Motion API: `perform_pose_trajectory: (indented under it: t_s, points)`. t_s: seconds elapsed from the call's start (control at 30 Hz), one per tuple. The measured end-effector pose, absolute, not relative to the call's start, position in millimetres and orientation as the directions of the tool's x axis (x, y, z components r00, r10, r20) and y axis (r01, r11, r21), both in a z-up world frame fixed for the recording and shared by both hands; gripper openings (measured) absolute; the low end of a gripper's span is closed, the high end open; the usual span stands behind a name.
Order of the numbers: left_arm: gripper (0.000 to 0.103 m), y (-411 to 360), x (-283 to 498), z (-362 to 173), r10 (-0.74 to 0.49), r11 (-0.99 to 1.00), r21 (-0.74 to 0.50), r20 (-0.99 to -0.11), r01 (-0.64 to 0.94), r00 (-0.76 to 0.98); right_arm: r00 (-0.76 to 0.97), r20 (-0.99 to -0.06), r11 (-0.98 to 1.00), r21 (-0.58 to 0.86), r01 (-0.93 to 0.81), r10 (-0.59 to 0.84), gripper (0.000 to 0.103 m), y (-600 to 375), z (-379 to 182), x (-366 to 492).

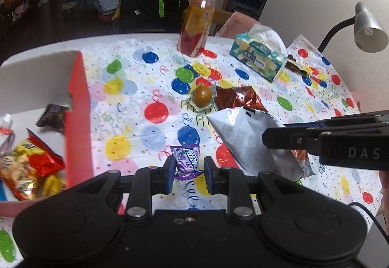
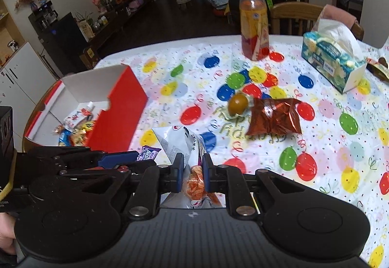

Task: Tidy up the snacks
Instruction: 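Carry the purple candy bar and white packet with both tools over the box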

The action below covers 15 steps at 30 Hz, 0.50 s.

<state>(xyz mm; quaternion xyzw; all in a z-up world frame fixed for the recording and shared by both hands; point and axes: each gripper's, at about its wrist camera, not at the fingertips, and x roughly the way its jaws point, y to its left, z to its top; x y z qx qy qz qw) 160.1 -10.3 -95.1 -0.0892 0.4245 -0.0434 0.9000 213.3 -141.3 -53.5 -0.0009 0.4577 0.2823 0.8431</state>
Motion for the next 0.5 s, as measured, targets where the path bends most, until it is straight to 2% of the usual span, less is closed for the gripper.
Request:
perform_pose_trajectory:
  t_s: [0.5]
  points:
    - [0.022,58.4,125.2,-44.1,-0.088,0.986,-0.163,-0.700,-0.039,0.709,0.463,-0.712,0.808,0.253,-0.533,0.528,0.016,-71.8,-10.1,182.0]
